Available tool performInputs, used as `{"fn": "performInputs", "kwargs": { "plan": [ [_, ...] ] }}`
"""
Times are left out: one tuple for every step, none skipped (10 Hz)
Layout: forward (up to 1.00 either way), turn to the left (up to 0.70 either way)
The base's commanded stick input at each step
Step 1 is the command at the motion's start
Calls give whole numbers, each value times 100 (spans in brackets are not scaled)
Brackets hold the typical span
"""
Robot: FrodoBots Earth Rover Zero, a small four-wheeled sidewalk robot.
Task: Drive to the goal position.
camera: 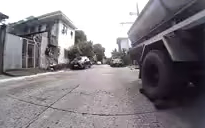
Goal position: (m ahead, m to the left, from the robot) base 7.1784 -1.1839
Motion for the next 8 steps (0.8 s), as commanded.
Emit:
{"fn": "performInputs", "kwargs": {
  "plan": [
    [70,0],
    [70,0],
    [70,0],
    [70,0],
    [70,0],
    [70,0],
    [70,0],
    [70,0]
  ]
}}
